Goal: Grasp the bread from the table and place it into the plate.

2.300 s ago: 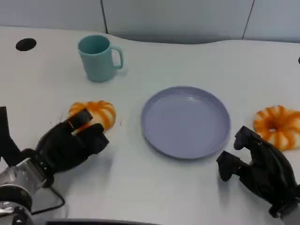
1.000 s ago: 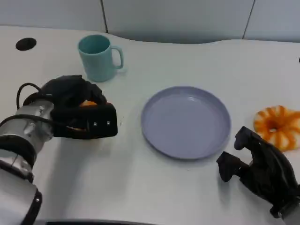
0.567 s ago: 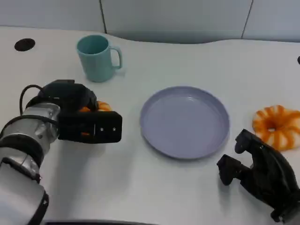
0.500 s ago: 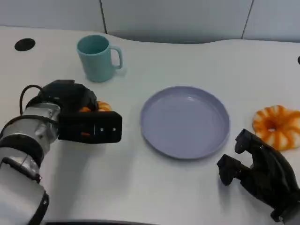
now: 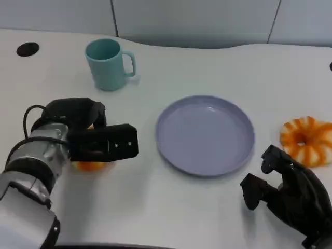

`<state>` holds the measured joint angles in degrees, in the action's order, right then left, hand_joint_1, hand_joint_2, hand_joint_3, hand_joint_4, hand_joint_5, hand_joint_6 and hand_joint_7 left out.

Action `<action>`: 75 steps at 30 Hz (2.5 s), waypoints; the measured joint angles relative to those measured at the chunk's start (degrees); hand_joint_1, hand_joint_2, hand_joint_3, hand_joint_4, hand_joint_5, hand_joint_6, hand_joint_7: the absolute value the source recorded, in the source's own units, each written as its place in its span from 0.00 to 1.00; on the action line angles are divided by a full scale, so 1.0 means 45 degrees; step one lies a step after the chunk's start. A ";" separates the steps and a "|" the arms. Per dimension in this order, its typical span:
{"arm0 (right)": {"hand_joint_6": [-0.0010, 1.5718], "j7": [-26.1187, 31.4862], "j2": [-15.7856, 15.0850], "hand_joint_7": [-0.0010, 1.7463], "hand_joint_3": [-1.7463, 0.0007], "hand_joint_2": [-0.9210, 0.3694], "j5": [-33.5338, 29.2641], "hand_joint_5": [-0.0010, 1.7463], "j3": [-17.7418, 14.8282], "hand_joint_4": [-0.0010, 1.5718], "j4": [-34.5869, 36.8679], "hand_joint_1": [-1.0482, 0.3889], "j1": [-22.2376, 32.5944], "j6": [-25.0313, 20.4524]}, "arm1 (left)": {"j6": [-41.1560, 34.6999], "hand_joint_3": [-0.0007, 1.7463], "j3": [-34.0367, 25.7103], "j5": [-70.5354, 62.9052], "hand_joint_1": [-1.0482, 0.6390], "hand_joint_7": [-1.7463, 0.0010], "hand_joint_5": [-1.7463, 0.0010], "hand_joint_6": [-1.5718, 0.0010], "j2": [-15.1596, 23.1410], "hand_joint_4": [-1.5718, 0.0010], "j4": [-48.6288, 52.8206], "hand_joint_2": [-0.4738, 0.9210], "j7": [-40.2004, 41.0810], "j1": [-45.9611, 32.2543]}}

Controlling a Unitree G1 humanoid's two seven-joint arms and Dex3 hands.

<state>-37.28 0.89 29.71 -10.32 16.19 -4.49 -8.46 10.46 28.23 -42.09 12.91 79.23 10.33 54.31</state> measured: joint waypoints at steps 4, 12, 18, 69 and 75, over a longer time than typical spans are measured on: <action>0.42 0.0001 0.0029 1.00 1.00 0.04 0.0072 1.00 0.0023 0.57 -0.0336 0.44 0.0210 -0.0189 | 0.0016 0.04 0.0238 -0.0190 0.21 0.01 0.00 0.72 -0.0036 0.53 0.0003 1.00 0.0263 -0.0011; 0.42 0.0003 0.0034 1.00 1.00 0.04 0.0197 1.00 0.0028 0.57 -0.0493 0.44 0.0322 -0.0229 | 0.0304 0.05 0.0073 0.0001 0.31 0.00 0.00 0.74 -0.0036 0.56 0.0007 1.00 0.0340 -0.0067; 0.42 0.0004 0.0038 1.00 1.00 0.03 0.0256 1.00 0.0063 0.57 -0.0517 0.43 0.0336 -0.0241 | 0.0840 0.09 -0.0596 0.0657 0.37 0.00 0.00 0.80 -0.0033 0.67 0.0006 1.00 0.0169 -0.0135; 0.42 0.0078 0.0015 1.00 1.00 0.04 0.0295 1.00 0.0203 0.57 -0.0949 0.45 0.0620 -0.0574 | 0.0246 0.41 0.0254 0.0081 0.00 1.00 1.00 1.00 0.0035 1.00 -0.0007 1.00 -0.1204 0.0000; 0.42 0.0195 0.0023 1.00 1.00 0.04 0.0301 1.00 0.0273 0.57 -0.1193 0.45 0.0732 -0.0656 | 0.0150 0.27 0.0147 0.0138 0.01 0.99 0.98 0.96 0.0010 0.94 -0.0008 1.00 -0.1397 -0.0002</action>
<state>-36.40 0.99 31.07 -9.09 10.82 -1.19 -11.41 11.14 28.89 -41.47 12.95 79.20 4.04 54.30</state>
